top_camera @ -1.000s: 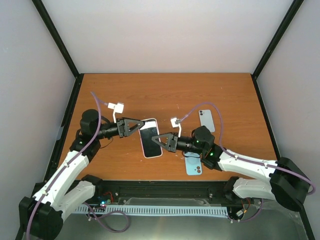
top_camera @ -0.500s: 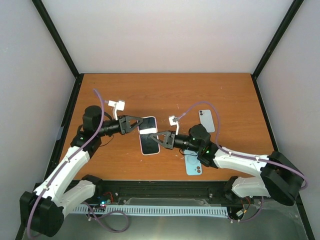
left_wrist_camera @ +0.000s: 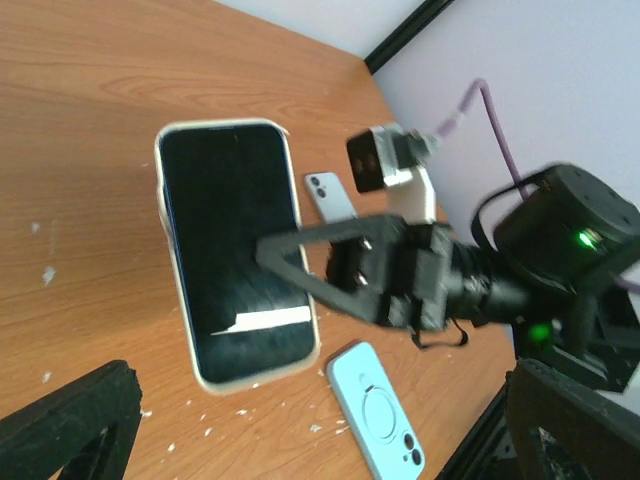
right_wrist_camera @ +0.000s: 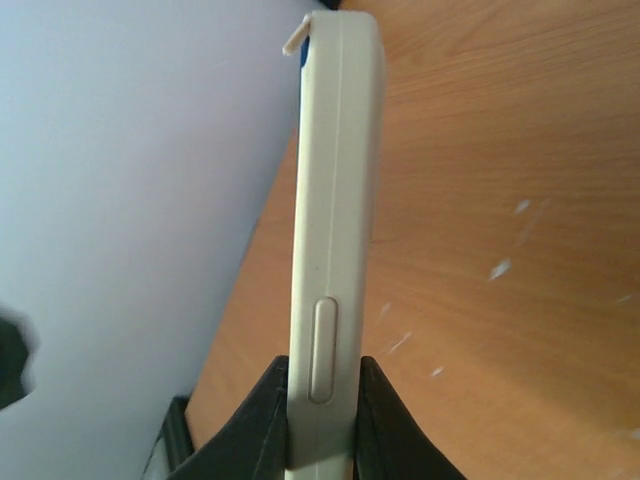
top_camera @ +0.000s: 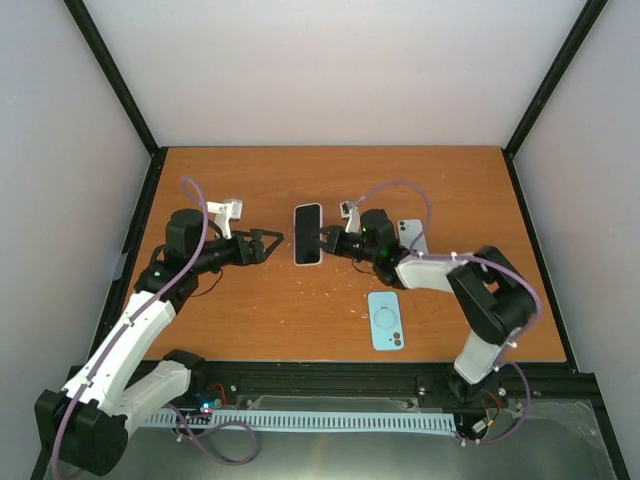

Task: Put the phone into the phone case

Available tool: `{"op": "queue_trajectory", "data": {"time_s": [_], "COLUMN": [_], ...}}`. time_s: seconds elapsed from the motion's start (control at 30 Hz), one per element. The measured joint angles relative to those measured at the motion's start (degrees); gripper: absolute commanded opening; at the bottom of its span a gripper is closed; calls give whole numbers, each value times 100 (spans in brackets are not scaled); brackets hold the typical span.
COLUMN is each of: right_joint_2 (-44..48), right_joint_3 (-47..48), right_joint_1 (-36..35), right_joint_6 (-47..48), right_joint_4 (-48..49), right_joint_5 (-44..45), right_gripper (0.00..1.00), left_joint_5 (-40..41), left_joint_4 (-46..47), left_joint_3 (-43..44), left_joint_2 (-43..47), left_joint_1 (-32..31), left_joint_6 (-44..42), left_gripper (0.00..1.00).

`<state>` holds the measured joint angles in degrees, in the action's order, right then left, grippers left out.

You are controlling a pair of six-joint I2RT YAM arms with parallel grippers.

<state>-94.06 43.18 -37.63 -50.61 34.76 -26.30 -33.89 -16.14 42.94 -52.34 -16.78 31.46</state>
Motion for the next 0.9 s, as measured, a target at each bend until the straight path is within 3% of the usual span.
{"op": "queue_trajectory", "data": {"time_s": [0.2, 0.37, 0.53, 0.67, 0.9], "right_joint_2": [-1421, -2273, -2522, -2509, -1899], "right_joint_3": [1010, 1552, 1652, 1805, 2031], "right_joint_1": [396, 546, 605, 634, 791], "right_joint_6": [68, 42, 33, 114, 831], "right_joint_4": [-302, -457, -730, -1209, -2826], "right_joint_5": [9, 22, 83, 166, 636], "right_gripper": [16, 24, 40, 60, 90], "left_joint_5": [350, 575, 765, 881, 1058], "left_joint_4": [-531, -793, -911, -955, -968], "left_joint_3": [0, 0, -2, -4, -57], "left_joint_2": [376, 675, 719, 745, 876], "left_joint_1": [0, 0, 0, 0, 0], "left_joint_6": [-258, -439, -562, -614, -656], "left_gripper": [99, 100, 100, 100, 99]}}
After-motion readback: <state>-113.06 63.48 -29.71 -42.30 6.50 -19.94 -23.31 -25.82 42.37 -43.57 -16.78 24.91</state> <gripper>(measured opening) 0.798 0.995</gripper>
